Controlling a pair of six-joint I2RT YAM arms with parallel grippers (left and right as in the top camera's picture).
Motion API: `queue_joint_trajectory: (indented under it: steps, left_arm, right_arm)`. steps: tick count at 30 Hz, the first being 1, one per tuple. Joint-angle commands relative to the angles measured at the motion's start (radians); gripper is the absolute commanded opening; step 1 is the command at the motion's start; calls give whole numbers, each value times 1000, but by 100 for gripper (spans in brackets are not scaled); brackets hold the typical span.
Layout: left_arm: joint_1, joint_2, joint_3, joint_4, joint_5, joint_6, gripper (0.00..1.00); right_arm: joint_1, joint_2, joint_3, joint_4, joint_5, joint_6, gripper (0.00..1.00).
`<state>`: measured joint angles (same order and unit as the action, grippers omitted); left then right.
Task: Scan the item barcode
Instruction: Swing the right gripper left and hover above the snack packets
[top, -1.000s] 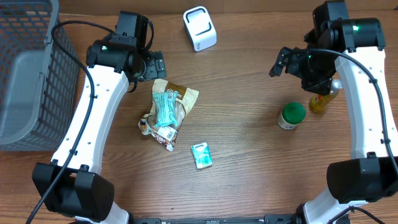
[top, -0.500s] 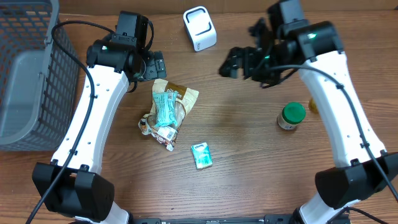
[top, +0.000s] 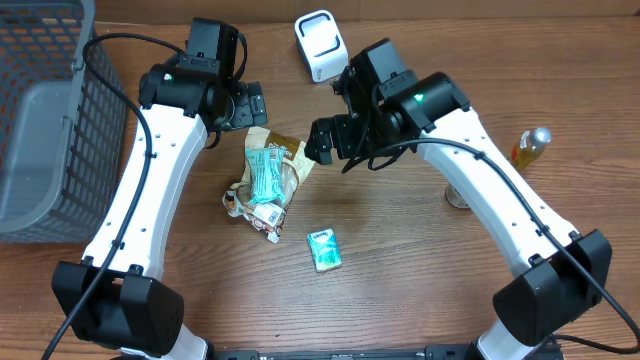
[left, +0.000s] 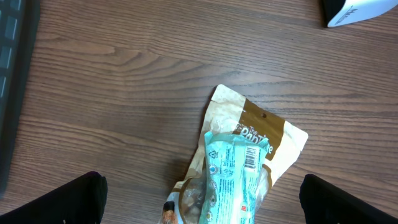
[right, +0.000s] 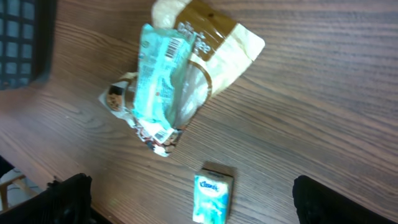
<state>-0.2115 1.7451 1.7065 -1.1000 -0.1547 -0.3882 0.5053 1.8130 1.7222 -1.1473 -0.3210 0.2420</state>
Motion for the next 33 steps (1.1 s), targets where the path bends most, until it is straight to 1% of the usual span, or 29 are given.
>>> queue_joint_trajectory:
  steps: [1, 33]
  left_arm:
    - [-5, -12, 17, 0, -10, 15, 100]
    - [-5, -12, 17, 0, -10, 15, 100]
  right_arm:
    - [-2, -17, -32, 11, 17, -4, 100]
    - [-2, -17, -48, 5, 17, -4, 100]
